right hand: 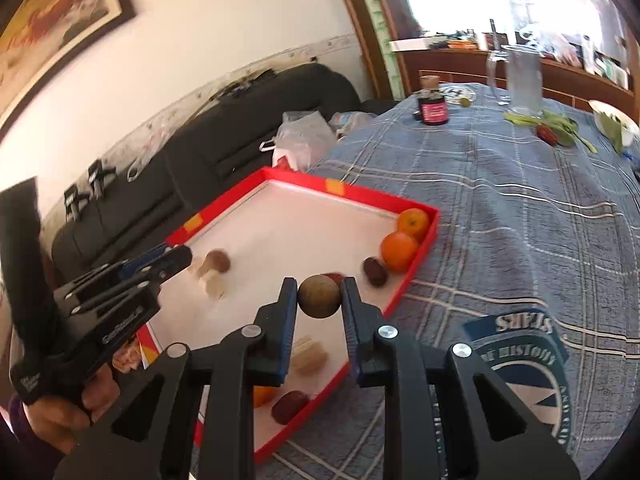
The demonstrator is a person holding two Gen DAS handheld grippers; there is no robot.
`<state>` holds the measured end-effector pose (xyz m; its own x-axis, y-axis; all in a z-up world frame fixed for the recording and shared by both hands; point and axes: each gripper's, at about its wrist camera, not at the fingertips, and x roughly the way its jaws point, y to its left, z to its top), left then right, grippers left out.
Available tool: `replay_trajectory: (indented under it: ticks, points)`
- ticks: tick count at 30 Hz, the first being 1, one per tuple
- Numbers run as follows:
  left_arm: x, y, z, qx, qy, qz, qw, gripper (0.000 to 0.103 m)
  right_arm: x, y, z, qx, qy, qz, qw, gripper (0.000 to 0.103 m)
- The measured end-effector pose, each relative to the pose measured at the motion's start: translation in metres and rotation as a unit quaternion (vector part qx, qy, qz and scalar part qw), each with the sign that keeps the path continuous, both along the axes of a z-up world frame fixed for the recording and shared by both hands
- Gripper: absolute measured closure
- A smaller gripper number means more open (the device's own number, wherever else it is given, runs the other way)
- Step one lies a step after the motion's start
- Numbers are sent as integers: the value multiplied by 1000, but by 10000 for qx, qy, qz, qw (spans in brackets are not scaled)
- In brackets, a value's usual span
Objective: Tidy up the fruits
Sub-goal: 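Carry the brown round fruit and the tan cube over the red tray, then open left gripper releasing the tan cube while right gripper releases the brown fruit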
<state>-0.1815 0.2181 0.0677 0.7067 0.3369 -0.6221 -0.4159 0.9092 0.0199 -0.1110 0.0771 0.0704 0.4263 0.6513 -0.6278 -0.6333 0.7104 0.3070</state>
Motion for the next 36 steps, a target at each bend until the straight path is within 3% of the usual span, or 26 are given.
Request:
replay_trajectory:
  ticks: [9,17,27,33,35,36]
  points:
    - [-1,2,-9,-40,102,-53,9999,82,-5,28,-11,-215,-32,262,9994,78]
    - [3,8,-17,-68,187,-11,9998,82,14,41,-26,-426,143,179,9988,78]
    - [5,7,-18,26,144,-10,9999,82,25,45,-40,-534,479,148,9973,78]
    - [4,6,-16,-3,158,-10,9999,81,22,45,-39,-586,443,120,9972,77]
    - [3,5,-14,-8,154,-18,9999,70,22,41,-36,-534,480,89,9974,68]
    - [2,4,-13,11,137,-6,9999,54,22,38,-34,-472,512,51,9976,63]
